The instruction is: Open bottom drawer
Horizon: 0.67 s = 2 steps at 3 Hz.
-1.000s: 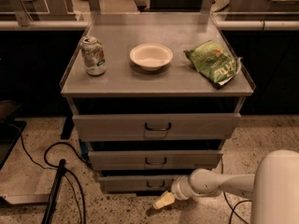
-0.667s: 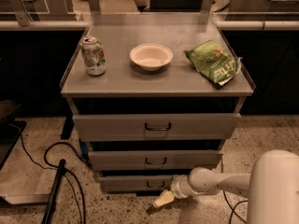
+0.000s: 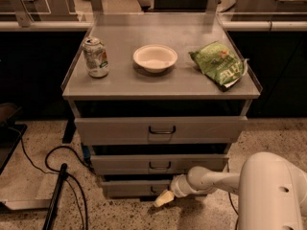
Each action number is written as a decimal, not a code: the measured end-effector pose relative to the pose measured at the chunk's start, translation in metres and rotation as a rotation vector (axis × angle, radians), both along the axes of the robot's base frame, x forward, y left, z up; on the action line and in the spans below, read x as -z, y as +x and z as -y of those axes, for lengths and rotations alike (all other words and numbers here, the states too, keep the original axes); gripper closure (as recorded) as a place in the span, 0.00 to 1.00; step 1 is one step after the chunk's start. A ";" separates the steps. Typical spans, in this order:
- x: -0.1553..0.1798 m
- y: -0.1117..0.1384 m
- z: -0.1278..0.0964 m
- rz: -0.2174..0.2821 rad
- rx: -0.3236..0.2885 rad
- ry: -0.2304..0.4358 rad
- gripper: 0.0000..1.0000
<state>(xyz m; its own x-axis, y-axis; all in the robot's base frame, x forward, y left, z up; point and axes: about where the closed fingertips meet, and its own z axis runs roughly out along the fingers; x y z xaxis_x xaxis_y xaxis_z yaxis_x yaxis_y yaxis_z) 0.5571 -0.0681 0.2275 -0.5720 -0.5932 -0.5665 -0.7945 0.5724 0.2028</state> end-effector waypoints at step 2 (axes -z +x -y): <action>0.016 0.010 -0.007 -0.001 -0.017 -0.018 0.00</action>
Offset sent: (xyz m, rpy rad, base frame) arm 0.0179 0.0107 -0.0287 -0.0480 -0.0017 0.0277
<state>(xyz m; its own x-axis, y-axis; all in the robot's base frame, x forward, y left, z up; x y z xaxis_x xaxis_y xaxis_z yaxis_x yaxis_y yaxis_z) 0.5675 -0.0612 0.2110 -0.5622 -0.6128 -0.5554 -0.8039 0.5625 0.1931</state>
